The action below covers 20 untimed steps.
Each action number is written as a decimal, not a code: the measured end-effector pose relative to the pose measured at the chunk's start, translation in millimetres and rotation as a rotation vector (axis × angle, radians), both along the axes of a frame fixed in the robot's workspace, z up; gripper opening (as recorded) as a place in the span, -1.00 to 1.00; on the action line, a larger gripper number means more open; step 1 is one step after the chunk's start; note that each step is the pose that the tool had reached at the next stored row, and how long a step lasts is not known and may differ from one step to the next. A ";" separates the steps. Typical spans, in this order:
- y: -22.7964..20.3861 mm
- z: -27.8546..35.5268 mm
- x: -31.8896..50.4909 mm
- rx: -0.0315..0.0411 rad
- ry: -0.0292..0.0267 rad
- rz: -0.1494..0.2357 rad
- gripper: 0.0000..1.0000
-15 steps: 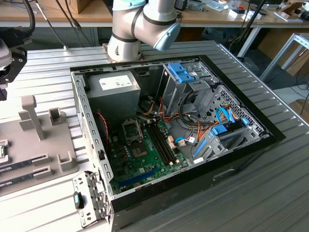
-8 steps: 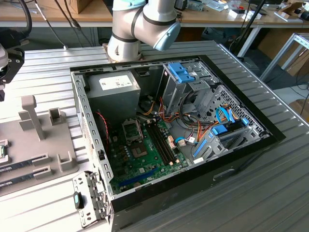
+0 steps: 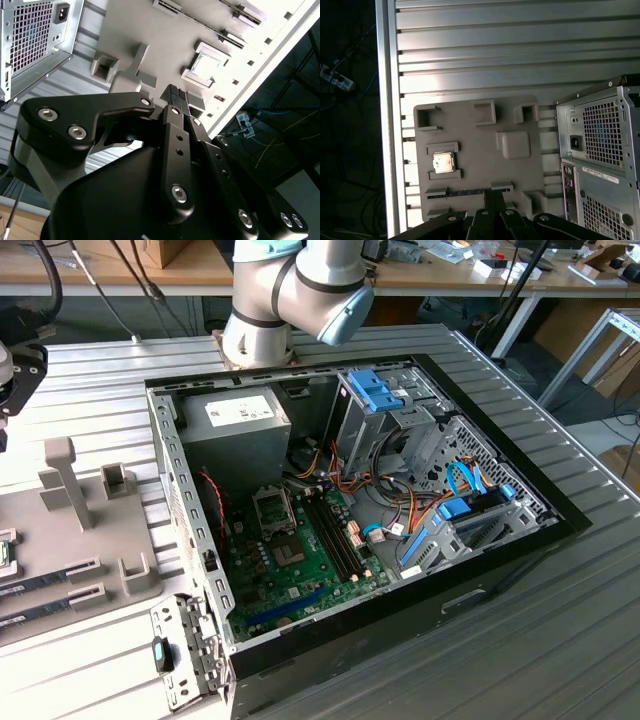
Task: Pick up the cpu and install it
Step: 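Reach for the cpu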
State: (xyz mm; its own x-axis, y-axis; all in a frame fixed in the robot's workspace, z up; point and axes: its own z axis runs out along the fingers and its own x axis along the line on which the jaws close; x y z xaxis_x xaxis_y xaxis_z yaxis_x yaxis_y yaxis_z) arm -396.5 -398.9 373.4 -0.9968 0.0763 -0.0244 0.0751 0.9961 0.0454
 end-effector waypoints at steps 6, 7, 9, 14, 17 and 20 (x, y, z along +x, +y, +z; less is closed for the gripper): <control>0.0 -2.9 -0.8 0.0000 0.0000 0.000 -0.79; 0.0 -3.3 -0.9 0.0000 0.0001 0.000 -0.79; 0.0 -4.4 -1.2 0.0000 -0.0001 0.000 -0.79; 0.0 -7.3 -1.7 0.0000 0.0000 0.000 -0.79; 0.0 -9.5 -2.0 0.0000 0.0001 0.000 -0.79; 0.0 -11.3 -2.2 0.0000 0.0000 0.000 -0.79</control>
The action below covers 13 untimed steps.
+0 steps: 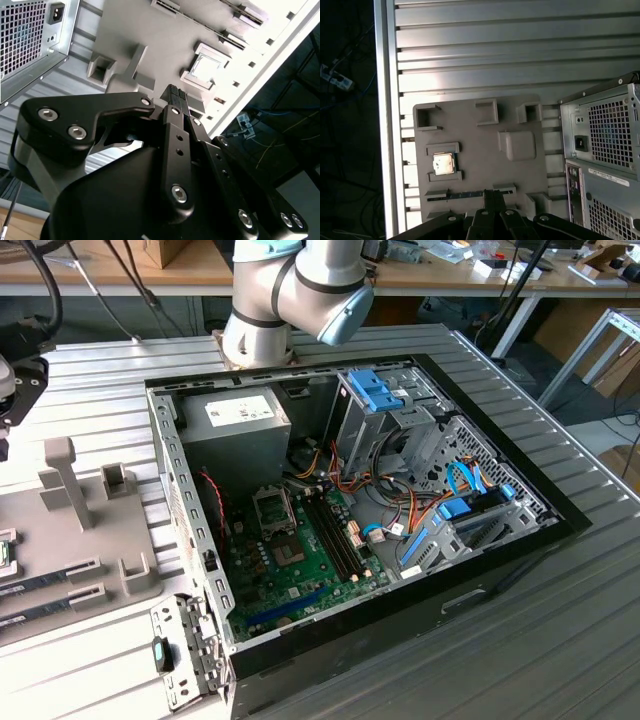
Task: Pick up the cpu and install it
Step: 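Reach for the cpu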
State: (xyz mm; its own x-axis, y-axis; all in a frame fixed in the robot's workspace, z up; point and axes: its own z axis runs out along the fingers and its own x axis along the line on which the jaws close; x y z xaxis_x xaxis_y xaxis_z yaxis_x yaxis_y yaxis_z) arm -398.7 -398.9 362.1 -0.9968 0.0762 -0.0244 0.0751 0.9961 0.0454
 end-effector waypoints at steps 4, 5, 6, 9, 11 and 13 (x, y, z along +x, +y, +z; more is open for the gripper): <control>0.0 -3.2 0.0 0.0000 0.0000 0.000 -0.79; 0.0 -4.7 -0.2 0.0001 -0.0001 0.000 -0.79; 0.0 -5.5 -0.4 0.0000 0.0000 0.000 -0.79; 0.0 -8.2 -0.4 0.0000 -0.0001 0.000 -0.79; 0.8 -11.8 -1.2 0.0000 -0.0001 0.000 -0.79; 3.0 -12.7 -3.9 -0.0001 0.0002 0.000 -0.79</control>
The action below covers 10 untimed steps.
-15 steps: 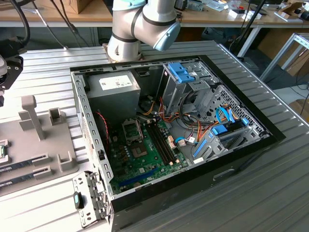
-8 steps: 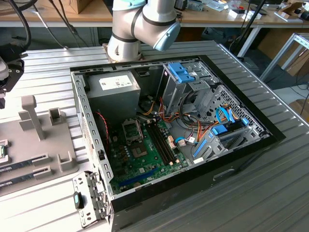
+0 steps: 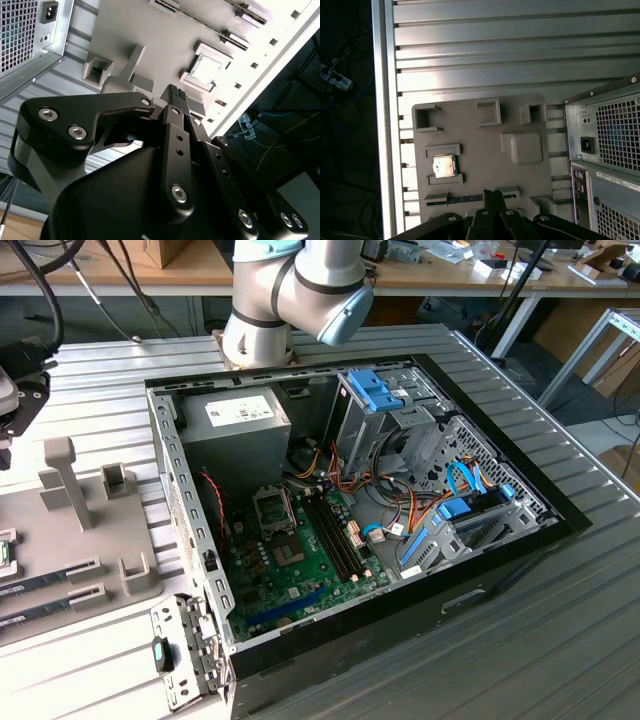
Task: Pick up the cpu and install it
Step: 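Reach for the cpu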
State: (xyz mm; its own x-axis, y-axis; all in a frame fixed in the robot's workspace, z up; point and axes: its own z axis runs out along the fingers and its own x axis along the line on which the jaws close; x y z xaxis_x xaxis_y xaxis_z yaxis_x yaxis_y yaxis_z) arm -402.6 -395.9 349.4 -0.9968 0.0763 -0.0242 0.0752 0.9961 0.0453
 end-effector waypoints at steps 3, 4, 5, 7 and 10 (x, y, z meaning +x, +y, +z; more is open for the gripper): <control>7.3 -2.3 -5.8 0.0002 -0.0003 0.000 -0.79; 8.1 -3.2 -7.4 0.0001 -0.0003 0.000 -0.79; 8.5 -3.8 -8.1 0.0001 -0.0002 0.000 -0.79; 8.5 -4.7 -9.9 0.0001 -0.0002 0.000 -0.79; 8.5 -5.7 -11.4 0.0001 -0.0001 0.000 -0.79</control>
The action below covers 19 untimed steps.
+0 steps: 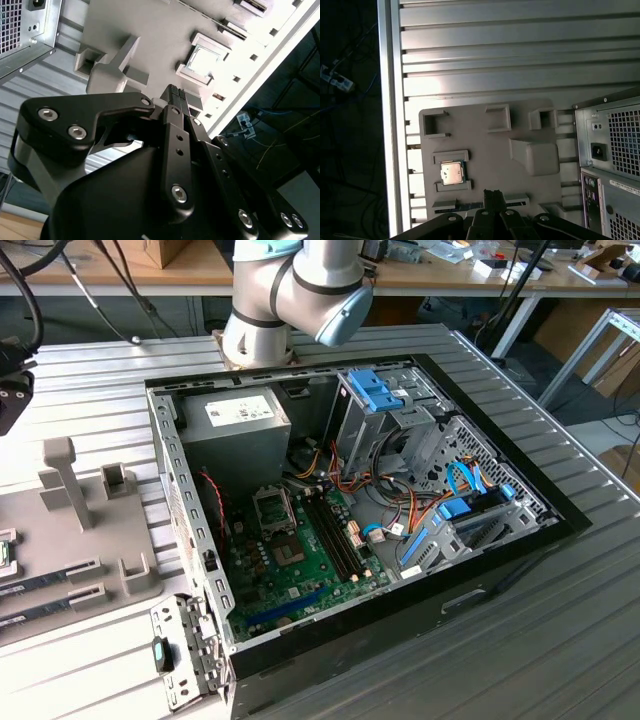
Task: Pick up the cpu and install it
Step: 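Reach for the cpu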
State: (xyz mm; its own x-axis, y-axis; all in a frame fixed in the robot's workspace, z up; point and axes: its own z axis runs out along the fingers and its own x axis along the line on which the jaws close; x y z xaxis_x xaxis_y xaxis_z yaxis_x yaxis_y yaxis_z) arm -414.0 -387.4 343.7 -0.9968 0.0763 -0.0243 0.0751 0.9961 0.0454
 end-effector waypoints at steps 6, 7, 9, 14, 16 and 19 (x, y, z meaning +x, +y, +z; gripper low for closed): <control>0.0 -0.8 -0.1 -0.0001 0.0000 0.000 -0.79; 0.0 -1.0 -0.1 0.0000 0.0000 0.000 -0.79; 0.0 -1.5 -0.1 0.0000 0.0000 0.000 -0.79; 0.4 -3.5 -0.8 0.0000 -0.0001 0.000 -0.79; 1.0 -4.2 -1.5 0.0000 -0.0001 0.000 -0.79; 1.9 -5.6 -4.1 0.0000 0.0000 0.000 -0.79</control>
State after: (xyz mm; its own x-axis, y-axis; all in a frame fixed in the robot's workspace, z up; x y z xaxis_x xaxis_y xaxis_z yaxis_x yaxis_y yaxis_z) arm -418.1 -385.5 338.1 -0.9968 0.0763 -0.0244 0.0752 0.9961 0.0454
